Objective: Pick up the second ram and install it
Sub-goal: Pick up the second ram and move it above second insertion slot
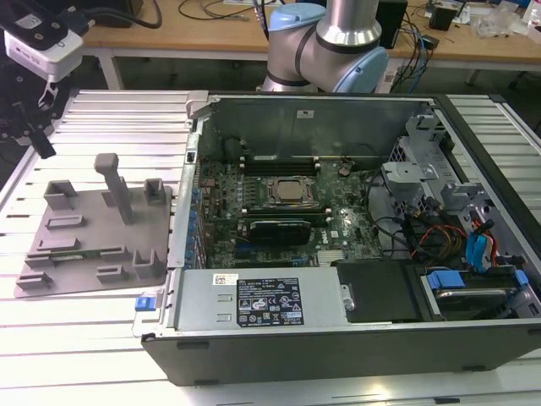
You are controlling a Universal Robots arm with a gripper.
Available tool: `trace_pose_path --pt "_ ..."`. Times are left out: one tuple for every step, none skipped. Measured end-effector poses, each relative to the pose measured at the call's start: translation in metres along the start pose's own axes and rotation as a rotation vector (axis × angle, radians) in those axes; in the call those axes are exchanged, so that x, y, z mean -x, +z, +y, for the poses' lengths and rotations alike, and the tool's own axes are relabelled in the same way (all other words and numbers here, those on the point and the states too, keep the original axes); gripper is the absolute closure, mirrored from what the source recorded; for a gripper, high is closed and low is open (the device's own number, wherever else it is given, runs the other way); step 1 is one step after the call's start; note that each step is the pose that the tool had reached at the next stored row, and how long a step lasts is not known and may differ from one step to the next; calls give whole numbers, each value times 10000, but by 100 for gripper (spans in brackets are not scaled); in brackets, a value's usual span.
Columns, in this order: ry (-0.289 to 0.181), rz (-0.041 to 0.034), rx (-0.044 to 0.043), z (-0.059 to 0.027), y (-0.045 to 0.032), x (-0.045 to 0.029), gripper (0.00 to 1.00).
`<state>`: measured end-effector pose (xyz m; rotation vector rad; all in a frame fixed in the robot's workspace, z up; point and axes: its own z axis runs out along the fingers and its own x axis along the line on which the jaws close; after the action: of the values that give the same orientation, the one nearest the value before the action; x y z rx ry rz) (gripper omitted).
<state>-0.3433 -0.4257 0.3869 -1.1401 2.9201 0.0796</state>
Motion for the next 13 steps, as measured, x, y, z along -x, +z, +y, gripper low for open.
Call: trace_pose_path --pt "-76 3 2 0 0 0 92" --pt "-176 8 4 0 0 0 92" --pt "-298 13 7 0 0 0 92" --pt "-535 24 13 0 0 0 92" --pt "-686 30 16 0 0 0 92" --pt "-828 37 20 0 0 0 92" --pt "-987 44 24 0 0 0 92" --pt "-1069 48 26 0 0 0 92" --pt "-1208 54 29 0 0 0 92" --pt "-1345 60 32 0 0 0 92" --pt "-1430 64 34 0 0 0 92" --pt "-1543 69 37 0 0 0 92" --pt "-1692 76 40 0 0 0 92"
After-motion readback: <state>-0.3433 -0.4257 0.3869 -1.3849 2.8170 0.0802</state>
